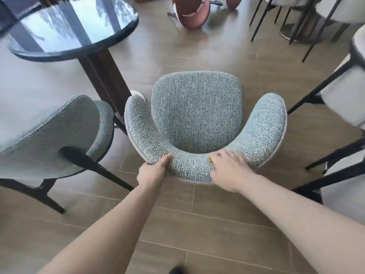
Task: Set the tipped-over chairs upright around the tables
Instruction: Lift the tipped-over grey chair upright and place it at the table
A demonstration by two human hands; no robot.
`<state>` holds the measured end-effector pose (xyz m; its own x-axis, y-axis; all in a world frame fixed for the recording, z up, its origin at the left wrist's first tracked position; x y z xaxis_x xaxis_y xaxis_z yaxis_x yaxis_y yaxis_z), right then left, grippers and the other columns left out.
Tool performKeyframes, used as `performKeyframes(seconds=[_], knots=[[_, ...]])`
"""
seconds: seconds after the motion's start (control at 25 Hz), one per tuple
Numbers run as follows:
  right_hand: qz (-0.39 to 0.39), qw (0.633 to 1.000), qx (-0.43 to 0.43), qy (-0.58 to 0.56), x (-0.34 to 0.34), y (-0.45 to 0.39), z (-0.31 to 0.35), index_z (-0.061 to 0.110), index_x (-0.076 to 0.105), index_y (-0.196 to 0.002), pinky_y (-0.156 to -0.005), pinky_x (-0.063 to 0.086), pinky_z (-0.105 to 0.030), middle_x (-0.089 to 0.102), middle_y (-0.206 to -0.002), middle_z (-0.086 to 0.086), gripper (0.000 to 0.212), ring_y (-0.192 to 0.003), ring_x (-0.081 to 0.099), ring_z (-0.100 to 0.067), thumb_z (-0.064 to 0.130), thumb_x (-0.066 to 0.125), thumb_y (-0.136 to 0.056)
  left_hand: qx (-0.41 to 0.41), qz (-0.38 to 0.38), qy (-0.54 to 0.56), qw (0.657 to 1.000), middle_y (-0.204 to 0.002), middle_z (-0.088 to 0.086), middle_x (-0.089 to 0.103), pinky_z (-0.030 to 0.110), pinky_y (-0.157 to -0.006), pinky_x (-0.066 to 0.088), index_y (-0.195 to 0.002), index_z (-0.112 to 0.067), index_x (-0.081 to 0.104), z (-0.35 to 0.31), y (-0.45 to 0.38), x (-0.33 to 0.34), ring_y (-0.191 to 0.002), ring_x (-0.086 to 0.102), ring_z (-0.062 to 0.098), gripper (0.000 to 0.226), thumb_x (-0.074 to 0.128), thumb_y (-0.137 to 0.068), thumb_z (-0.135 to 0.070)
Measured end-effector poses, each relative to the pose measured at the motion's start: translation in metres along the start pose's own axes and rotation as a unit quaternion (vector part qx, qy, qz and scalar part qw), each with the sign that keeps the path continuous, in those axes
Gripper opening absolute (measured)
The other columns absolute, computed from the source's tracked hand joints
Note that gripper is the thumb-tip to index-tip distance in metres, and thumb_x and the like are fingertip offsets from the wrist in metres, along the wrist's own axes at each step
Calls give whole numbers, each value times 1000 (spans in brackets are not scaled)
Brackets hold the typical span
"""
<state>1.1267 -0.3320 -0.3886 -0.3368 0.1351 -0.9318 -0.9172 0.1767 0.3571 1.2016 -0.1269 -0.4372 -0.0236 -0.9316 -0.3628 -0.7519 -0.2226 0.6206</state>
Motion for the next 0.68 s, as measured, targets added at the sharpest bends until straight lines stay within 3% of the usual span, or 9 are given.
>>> performKeyframes(seconds=[0.08, 0.16, 0.2, 0.28, 0.36, 0.44, 0.56, 0.68], knots=[[34, 999, -9, 10, 10, -13, 10, 16, 27, -145, -118, 6, -60, 37, -146, -12, 85, -141, 27, -29, 48, 55, -71, 58, -27, -55, 996, -121, 18, 65, 46, -96, 53, -120, -2, 55, -30, -6, 2, -114, 63, 37, 85, 81, -65, -63], [-3, 999, -1, 38, 0, -35, 6, 16, 27, -144, -118, 6, -61, 40, -143, -11, 96, -139, 30, -29, 53, 63, -63, 218, -108, -195, 950, -126, 13, 51, 44, -95, 48, -121, -7, 41, -60, -9, 1, -118, 52, 33, 79, 77, -71, -57], [-16, 999, -1, 52, -8, -46, 4, 16, 28, -142, -118, 8, -61, 41, -141, -10, 97, -137, 33, -29, 54, 66, -62, 324, -125, -264, 900, -125, 10, 45, 46, -96, 45, -121, -11, 39, -77, -8, 1, -118, 47, 31, 73, 76, -73, -52], [-39, 996, -2, 76, -20, -71, 1, 16, 27, -141, -118, 11, -60, 43, -139, -10, 98, -135, 36, -29, 53, 73, -62, 476, -70, -376, 792, -135, 6, 41, 46, -106, 38, -128, -18, 41, -105, -12, 4, -127, 40, 28, 68, 71, -75, -48], [-48, 993, 6, 111, -25, -88, -4, 16, 25, -141, -118, 14, -58, 45, -139, -8, 99, -134, 38, -27, 48, 79, -64, 501, 37, -515, 695, -156, 3, 31, 46, -121, 19, -146, -23, 32, -119, -21, 15, -148, 22, 24, 79, 68, -80, -48], [-75, 988, 9, 136, -29, -103, -5, 18, 26, -140, -116, 18, -56, 47, -136, -5, 96, -132, 41, -25, 45, 80, -66, 488, 60, -598, 633, -162, 1, 24, 45, -124, 9, -153, -23, 22, -124, -37, 24, -153, 11, 23, 87, 68, -82, -43], [-98, 985, 9, 143, -37, -124, -11, 20, 30, -137, -114, 22, -53, 51, -131, -2, 88, -128, 45, -23, 41, 79, -68, 521, -26, -602, 605, -146, 2, 39, 42, -117, 21, -147, -21, 31, -136, -55, 38, -141, 28, 27, 82, 72, -78, -32], [-147, 980, 8, 135, -43, -145, -16, 20, 40, -126, -112, 29, -53, 58, -120, -3, 68, -118, 52, -25, 26, 77, -71, 533, -69, -594, 598, -135, 1, 44, 41, -105, 29, -139, -21, 45, -162, -70, 55, -129, 35, 28, 62, 67, -81, -22]])
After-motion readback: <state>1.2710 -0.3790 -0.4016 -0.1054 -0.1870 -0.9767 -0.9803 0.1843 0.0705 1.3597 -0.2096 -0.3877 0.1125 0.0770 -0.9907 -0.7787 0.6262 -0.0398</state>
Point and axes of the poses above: each hand's wrist, its own y-axis away from the middle knuckle, its own x-axis out of the palm, z = x × y, the point moved 2 cm from there along -y, towards the middle knuckle
